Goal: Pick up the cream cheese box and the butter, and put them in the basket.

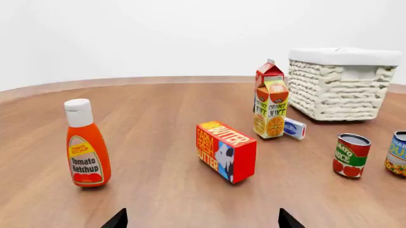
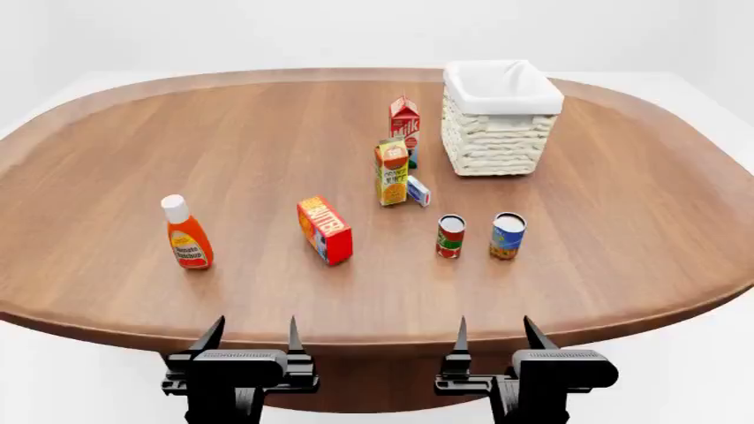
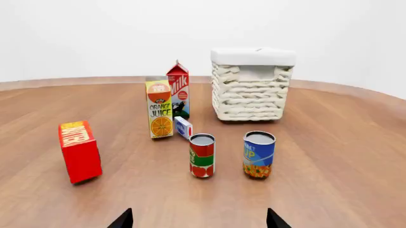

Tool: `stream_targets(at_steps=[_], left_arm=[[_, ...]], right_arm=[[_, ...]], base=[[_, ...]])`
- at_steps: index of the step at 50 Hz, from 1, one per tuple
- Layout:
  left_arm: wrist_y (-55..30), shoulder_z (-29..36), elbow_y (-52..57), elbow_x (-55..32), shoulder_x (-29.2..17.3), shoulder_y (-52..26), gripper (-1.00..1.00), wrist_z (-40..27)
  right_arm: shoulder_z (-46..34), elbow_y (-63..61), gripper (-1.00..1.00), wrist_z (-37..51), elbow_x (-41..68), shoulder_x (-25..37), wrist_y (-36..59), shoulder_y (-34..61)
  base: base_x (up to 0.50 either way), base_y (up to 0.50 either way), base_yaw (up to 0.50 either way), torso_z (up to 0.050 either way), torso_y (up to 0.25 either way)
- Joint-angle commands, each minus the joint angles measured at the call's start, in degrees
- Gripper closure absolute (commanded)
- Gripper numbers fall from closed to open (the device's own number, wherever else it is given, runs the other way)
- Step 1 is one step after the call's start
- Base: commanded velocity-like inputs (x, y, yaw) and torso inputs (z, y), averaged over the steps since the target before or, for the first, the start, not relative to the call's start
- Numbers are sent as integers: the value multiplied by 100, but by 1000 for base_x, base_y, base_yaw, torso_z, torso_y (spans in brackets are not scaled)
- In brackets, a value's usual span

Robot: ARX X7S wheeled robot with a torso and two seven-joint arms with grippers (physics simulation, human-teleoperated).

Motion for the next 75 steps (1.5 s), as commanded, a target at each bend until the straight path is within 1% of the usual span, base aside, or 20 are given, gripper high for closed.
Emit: stream_targets(at_steps=[1,14,17,31,35,36,39,40,41,46,50,53,54,58,64,67,75], left_arm=[[1,113,4,-94,-92,1,-100,-90],[78,379,-88,-290,-297,-26,-100,-274],[127,450,-80,-213,-342,-19,-100,-341],[94,490,48,-421,-417,-4,-100,-527],[169,391,719,-401,-502,110,-100,-688],[199,299,1082,-369,-547,150,-100,-780],[210,128,1688,-364,-628,230,-100,-939],[272,74,1861,-359,-658,263,-100,-979],[359,-27,2186,-285,-709,319,-100,-1065],[535,-402,3026,-70,-846,424,-100,-1360],[741,-605,3458,64,-897,512,-100,-1524],[865,-697,3629,127,-930,538,-100,-1598],[901,-733,3676,158,-942,543,-100,-1627],[1020,-1024,3938,65,-986,579,-100,-1767],[1080,-1230,4317,32,-1044,641,-100,-1863],[1133,-1245,4348,113,-1056,657,-100,-1894],[1226,-1202,4422,230,-1087,706,-100,-1923]], right_arm=[[-117,-29,-100,119,76,90,14,-4],[-358,87,-100,387,228,287,-65,28],[-397,99,-100,423,249,316,-81,28],[-485,5,-100,595,371,429,-45,26],[-348,-388,-100,753,414,497,-58,4],[-252,-689,-100,813,448,546,-5,-5],[-115,-1302,-100,983,365,662,47,-19],[48,-1648,-100,1082,438,672,-35,-19],[67,-1850,-100,1159,301,737,131,-10],[395,-2739,-100,1445,192,854,266,24],[534,-3136,-100,1690,-30,870,348,49],[670,-3345,-100,1742,223,818,258,56],[677,-3425,-100,1776,154,836,269,48],[879,-3797,-100,1917,220,829,-108,48],[882,-3958,-100,1917,291,855,-638,-66],[906,-4015,-100,1879,415,900,-882,-124],[846,-4189,-100,1875,233,995,-996,-163]], base=[[0,0,0,0,0],[0,0,0,0,0],[0,0,0,0,0],[0,0,0,0,0],[0,0,0,0,0],[0,0,0,0,0],[0,0,0,0,0],[0,0,0,0,0],[0,0,0,0,0],[0,0,0,0,0],[0,0,0,0,0],[0,0,0,0,0],[0,0,0,0,0],[0,0,0,0,0],[18,0,0,0,0],[316,0,0,0,0],[500,0,0,0,0]])
